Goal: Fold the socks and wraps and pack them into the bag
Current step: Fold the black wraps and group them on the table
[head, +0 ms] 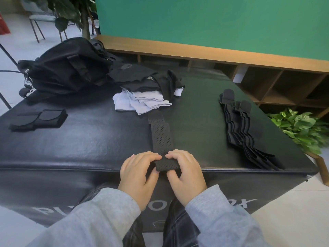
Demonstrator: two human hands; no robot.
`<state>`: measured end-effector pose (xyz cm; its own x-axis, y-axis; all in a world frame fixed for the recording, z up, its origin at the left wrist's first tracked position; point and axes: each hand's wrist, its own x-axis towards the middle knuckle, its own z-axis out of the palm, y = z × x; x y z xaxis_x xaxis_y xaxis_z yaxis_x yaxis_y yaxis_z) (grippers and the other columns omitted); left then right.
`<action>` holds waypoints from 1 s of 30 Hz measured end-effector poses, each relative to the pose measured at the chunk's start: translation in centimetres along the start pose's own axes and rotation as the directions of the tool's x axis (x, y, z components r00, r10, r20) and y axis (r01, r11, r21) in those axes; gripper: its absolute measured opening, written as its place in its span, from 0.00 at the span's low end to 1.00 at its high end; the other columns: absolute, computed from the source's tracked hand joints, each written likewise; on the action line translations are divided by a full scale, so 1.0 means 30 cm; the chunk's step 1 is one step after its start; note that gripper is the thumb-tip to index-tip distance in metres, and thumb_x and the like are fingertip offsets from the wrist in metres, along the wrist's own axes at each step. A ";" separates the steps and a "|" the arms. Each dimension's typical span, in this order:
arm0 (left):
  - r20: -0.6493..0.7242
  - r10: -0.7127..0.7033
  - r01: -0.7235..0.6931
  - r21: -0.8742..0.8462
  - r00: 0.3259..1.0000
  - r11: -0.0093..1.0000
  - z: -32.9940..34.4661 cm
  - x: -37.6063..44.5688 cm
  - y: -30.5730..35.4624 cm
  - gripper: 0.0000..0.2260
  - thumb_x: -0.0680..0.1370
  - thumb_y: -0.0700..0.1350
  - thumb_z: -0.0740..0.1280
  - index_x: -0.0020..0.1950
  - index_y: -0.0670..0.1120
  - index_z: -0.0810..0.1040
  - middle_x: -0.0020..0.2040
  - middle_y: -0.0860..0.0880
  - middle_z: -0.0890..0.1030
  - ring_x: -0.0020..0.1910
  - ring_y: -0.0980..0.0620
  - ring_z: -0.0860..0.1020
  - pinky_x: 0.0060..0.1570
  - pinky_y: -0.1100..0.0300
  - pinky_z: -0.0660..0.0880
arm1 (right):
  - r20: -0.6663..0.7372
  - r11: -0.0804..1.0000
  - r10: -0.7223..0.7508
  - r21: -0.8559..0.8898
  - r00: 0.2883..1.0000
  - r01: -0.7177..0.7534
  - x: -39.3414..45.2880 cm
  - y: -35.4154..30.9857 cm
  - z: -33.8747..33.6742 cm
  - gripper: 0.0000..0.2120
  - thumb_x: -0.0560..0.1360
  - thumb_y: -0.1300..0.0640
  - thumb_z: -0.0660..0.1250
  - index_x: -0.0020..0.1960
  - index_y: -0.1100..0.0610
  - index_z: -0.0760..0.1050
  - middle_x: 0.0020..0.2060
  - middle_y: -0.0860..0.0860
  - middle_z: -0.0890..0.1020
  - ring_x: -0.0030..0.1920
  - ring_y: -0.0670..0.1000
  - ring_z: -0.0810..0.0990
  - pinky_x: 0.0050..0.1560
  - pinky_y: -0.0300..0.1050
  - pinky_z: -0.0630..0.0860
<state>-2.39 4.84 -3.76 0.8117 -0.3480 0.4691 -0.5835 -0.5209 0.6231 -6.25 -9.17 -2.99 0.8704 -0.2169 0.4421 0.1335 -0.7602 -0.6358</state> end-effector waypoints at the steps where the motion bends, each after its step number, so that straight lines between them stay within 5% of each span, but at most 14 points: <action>1: 0.002 -0.004 0.004 -0.005 1.000 1.000 0.000 0.000 0.000 0.13 0.72 0.52 0.57 0.55 0.58 0.73 0.53 0.61 0.76 0.58 0.63 0.69 0.65 0.75 0.46 | 0.002 1.000 0.001 0.002 1.000 -0.001 0.000 0.002 0.000 0.20 0.67 0.50 0.55 0.53 0.53 0.78 0.50 0.38 0.73 0.56 0.37 0.69 0.61 0.40 0.66; 13: 0.000 -0.045 0.045 -0.033 0.999 0.998 -0.009 0.004 0.009 0.14 0.76 0.55 0.53 0.52 0.54 0.77 0.50 0.62 0.76 0.55 0.71 0.64 0.63 0.78 0.45 | 0.001 1.000 0.012 0.018 1.000 -0.012 0.001 -0.006 -0.012 0.15 0.71 0.45 0.55 0.48 0.50 0.77 0.44 0.30 0.71 0.51 0.32 0.69 0.55 0.30 0.63; 18: 0.017 -0.113 0.113 -0.064 0.993 0.991 -0.024 0.008 0.032 0.10 0.77 0.52 0.56 0.51 0.54 0.76 0.46 0.62 0.76 0.50 0.69 0.66 0.63 0.61 0.61 | 0.034 0.998 0.055 0.028 0.998 -0.056 0.002 -0.019 -0.023 0.07 0.72 0.43 0.55 0.47 0.40 0.69 0.43 0.30 0.72 0.50 0.32 0.70 0.53 0.30 0.65; 20: 0.026 -0.182 0.184 -0.124 0.983 0.975 -0.031 0.009 0.049 0.06 0.79 0.48 0.60 0.51 0.61 0.70 0.46 0.65 0.72 0.53 0.65 0.67 0.59 0.62 0.63 | 0.035 0.992 0.107 0.068 0.994 -0.109 -0.001 -0.026 -0.027 0.06 0.75 0.47 0.60 0.46 0.37 0.64 0.44 0.33 0.72 0.50 0.35 0.71 0.50 0.28 0.65; 23: 0.004 -0.257 0.252 -0.218 0.966 0.943 -0.037 0.002 0.054 0.15 0.77 0.43 0.64 0.50 0.63 0.63 0.46 0.62 0.74 0.54 0.55 0.72 0.54 0.62 0.66 | 0.009 0.978 0.169 0.126 0.986 -0.169 -0.007 -0.022 -0.030 0.15 0.76 0.56 0.65 0.46 0.39 0.62 0.43 0.37 0.74 0.47 0.37 0.73 0.46 0.23 0.64; 30: 0.014 -0.260 0.259 -0.162 0.966 0.952 -0.036 0.010 0.056 0.11 0.76 0.44 0.65 0.50 0.59 0.66 0.48 0.58 0.73 0.54 0.55 0.72 0.51 0.71 0.65 | -0.010 0.994 0.095 0.062 0.995 -0.094 -0.007 -0.015 -0.025 0.11 0.76 0.55 0.63 0.47 0.40 0.65 0.42 0.38 0.73 0.50 0.39 0.72 0.48 0.27 0.66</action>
<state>-3.15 4.71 -1.90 0.9357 -0.2113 0.2825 -0.3502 -0.4596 0.8162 -6.84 -9.24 -2.31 0.8741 -0.2945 0.3862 0.0799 -0.6971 -0.7125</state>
